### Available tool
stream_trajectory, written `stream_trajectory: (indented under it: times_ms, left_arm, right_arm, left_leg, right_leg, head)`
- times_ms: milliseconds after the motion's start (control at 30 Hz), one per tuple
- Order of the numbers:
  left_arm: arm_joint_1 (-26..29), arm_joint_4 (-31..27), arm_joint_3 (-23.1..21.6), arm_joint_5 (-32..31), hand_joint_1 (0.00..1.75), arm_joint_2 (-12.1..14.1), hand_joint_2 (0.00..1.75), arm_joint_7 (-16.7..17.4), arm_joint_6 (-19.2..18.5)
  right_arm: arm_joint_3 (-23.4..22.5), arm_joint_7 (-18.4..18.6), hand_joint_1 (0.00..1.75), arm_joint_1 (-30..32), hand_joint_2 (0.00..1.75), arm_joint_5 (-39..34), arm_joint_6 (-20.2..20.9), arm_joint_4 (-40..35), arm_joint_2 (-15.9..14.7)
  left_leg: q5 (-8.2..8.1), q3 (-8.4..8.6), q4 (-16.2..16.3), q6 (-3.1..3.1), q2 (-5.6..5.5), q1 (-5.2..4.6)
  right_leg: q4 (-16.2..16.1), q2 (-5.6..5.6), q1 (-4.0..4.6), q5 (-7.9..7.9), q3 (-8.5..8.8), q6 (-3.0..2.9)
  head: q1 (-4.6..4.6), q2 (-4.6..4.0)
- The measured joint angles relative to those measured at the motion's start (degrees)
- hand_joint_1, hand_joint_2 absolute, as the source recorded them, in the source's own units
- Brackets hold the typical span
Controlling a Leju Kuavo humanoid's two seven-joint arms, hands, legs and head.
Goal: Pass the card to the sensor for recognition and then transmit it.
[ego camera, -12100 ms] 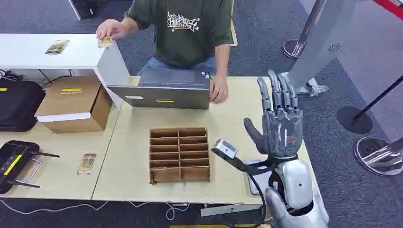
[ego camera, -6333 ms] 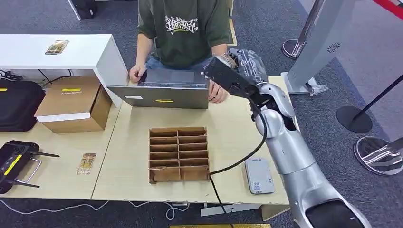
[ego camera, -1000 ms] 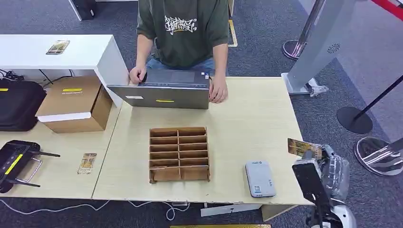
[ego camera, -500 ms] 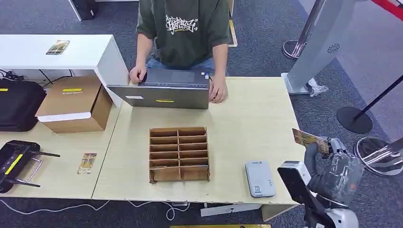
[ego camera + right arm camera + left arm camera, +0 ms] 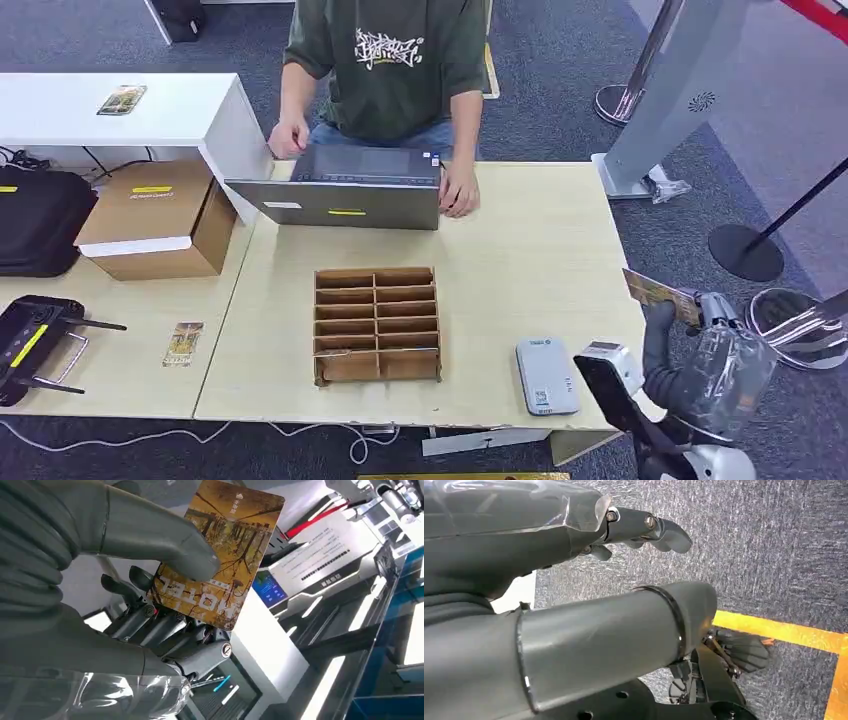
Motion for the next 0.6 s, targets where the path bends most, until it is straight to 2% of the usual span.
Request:
stream_trajectory:
  times_ms: [400,600]
  left_arm:
    - [-0.07,0.00,0.00,-0.31,0.00,0.00,0.00,0.04,0.04]
    - [-0.28,0.00,-0.02,-1.01,0.00,0.00,0.00,0.42,0.02]
  right_arm:
    - [0.17,0.65,1.75,-0.03,1.75,1.53,-0.90,0.11,-0.74]
    - [1.42,1.81,1.75,-2.71,1.75,6.84,-0.11,1.68,-1.49]
  left_leg:
    - [0.00,-0.01,0.00,0.00,0.00,0.00]
    - [0.01,0.00,0.00,0.00,0.01,0.00]
  right_leg:
    - [0.00,0.00,0.00,0.00,0.00,0.00]
    - [0.00,0.01,0.00,0.01,0.00,0.00]
  head:
    - [0.00,0.00]
    - [-0.02,0.00]
